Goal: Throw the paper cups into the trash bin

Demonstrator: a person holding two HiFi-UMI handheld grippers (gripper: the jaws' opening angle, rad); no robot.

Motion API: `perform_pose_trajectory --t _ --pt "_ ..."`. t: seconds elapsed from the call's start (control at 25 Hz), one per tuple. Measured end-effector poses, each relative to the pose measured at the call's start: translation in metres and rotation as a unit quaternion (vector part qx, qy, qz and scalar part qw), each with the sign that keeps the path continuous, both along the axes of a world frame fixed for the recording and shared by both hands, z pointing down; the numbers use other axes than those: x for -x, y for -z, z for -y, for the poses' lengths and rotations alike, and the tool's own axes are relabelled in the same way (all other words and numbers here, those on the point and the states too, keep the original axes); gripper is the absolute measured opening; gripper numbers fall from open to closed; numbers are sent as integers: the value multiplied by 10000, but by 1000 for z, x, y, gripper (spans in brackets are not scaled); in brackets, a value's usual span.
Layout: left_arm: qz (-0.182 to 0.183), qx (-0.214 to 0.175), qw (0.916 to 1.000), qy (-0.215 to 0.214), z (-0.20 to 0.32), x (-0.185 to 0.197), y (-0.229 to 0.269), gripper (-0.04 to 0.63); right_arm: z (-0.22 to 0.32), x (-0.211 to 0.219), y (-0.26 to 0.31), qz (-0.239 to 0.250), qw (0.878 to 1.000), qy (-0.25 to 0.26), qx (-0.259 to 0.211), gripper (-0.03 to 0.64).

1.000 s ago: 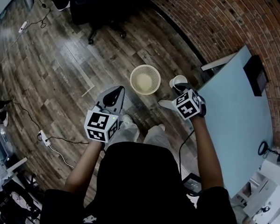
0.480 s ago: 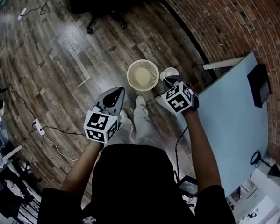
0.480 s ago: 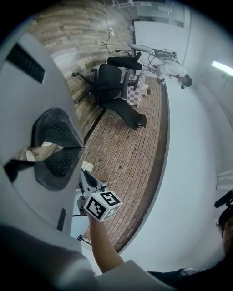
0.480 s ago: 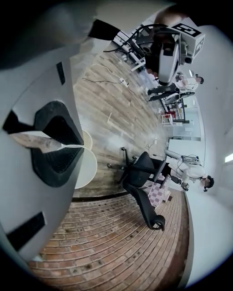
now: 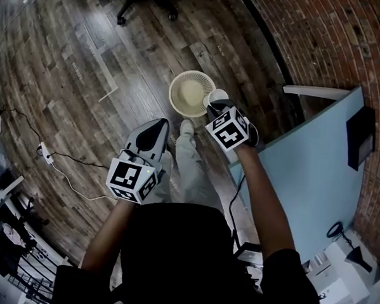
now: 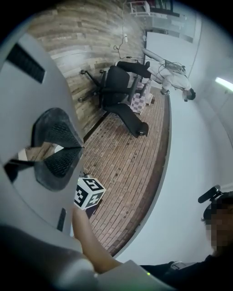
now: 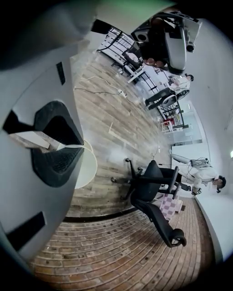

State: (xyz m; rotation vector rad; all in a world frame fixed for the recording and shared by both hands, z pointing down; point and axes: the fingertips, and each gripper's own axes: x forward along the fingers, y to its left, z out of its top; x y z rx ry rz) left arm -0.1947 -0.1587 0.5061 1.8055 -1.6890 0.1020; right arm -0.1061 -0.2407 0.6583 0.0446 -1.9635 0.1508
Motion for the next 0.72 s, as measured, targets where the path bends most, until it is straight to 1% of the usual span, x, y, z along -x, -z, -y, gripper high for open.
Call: perform_pose_trajectory --t 0.4,0.56,0.72 --pt "-56 491 9985 215 10 17 -74 5 4 18 -91 -234 9983 226 484 18" --pt "-127 648 9971 372 9 22 -103 5 8 26 -123 -310 9972 385 552 19" --pt "-190 718 9967 325 13 25 -127 5 13 34 -152 -402 9961 510 594 20"
